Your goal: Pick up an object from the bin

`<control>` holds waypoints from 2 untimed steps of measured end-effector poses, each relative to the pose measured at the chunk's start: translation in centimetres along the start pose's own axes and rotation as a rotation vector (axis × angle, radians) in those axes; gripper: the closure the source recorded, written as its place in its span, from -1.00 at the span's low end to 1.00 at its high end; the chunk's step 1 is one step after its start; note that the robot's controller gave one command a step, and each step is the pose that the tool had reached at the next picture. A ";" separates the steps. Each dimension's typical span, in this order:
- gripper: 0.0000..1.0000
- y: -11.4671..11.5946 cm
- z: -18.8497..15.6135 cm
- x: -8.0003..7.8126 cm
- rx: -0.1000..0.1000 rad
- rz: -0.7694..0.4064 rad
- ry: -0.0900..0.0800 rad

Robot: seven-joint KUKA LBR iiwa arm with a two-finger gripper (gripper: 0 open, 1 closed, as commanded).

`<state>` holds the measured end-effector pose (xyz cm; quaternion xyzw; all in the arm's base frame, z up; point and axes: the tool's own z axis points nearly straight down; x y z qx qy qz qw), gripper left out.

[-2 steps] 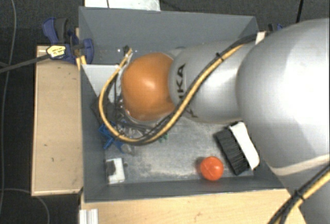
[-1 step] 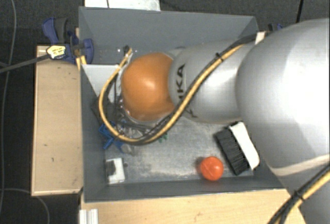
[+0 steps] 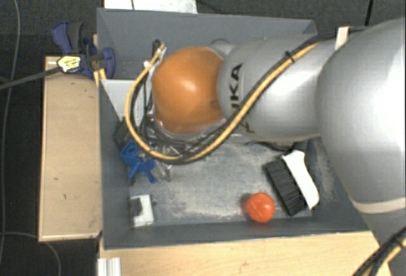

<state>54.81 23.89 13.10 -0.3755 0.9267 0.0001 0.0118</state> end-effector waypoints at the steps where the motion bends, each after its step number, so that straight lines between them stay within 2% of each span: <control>1: 1.00 -0.1 -6.6 0.5 0.001 -0.062 0.000; 2: 1.00 0.3 -9.9 -0.1 0.004 -0.059 -0.010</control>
Offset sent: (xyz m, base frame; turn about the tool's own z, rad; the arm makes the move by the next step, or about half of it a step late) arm -0.0062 0.0072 0.0806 -0.0450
